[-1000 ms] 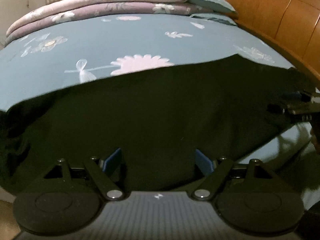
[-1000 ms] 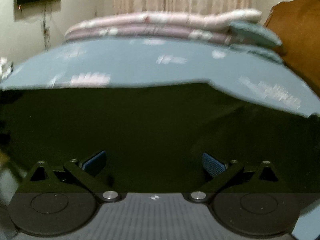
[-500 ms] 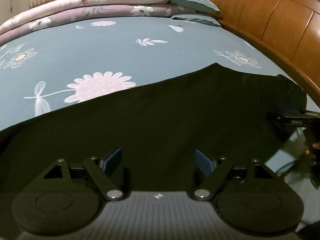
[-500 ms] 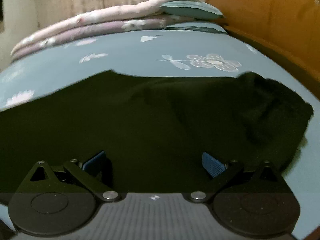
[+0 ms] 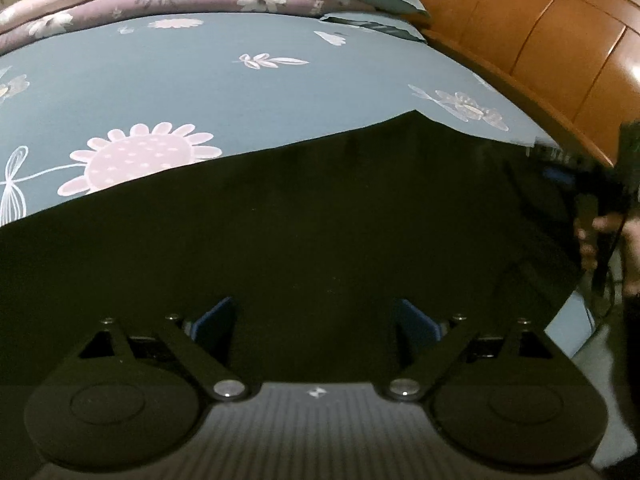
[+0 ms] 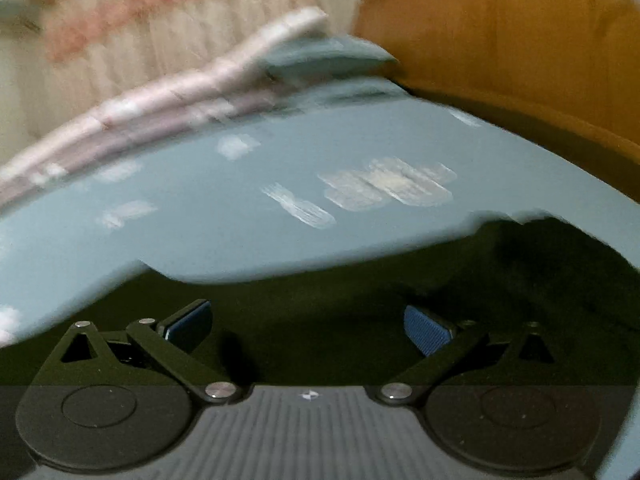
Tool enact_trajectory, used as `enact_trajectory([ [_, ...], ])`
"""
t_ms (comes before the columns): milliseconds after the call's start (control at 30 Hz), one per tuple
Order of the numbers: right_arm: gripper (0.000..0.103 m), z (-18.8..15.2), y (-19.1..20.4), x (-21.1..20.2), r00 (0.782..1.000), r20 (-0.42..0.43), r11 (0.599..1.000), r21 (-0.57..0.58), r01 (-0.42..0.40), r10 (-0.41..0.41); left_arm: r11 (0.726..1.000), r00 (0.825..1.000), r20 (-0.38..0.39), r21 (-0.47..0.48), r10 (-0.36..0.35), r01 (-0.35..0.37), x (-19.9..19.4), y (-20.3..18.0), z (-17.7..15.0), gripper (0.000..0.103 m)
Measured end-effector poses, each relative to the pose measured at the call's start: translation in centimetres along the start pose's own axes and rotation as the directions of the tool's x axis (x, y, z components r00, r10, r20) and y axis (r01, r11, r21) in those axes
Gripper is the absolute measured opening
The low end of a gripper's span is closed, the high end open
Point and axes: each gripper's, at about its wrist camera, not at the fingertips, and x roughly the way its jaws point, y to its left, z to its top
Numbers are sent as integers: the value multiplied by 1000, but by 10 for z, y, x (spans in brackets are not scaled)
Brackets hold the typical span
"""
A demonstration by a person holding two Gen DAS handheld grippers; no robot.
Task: Fold clothes
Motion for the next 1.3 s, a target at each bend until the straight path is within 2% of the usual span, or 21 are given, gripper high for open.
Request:
enact_trajectory([
  [200,103,-2,-5,-7,1000,-3,1000,27,7,-7,1000,1000,-1,7,-15,15,2,1,1,96],
  [367,103,11,11,-22,990,58,991,44,-128,126,1000,1000,-4,7,-21,21,2,2,1,96],
  [467,103,17,22,-12,973,33,972,44,-229,228,1000,1000,-2,-2,-26,26,2,3,1,97],
  [633,103,1,22,14,977,-18,975,65,-212,214,999,999,8,-14,-34,34,0,5,1,98],
  [767,103,-6,21,6,974,25,973,50,-225,224,999,999,33,-12,-31,32,-4,10,15,98],
  [867,103,-3,22,-6,959,55,959,41,-282,279,998,996,70,9,-62,62,-5,11,33,98],
  [967,103,7,37,-17,910,35,911,-1,-413,412,991,987,92,3,-133,134,0,10,45,98],
  [1067,103,20,69,-19,838,-65,831,-108,-546,542,976,973,95,-46,-210,215,12,17,52,98],
  [1167,103,29,109,-11,771,-172,739,-221,-637,613,978,979,75,-74,-191,196,25,29,55,98],
  [1233,103,33,135,0,740,-243,687,-274,-673,628,983,984,65,-76,-164,169,31,36,57,98],
  [1300,103,32,156,11,710,-313,642,-303,-704,631,981,983,61,-84,-171,176,37,44,58,98],
])
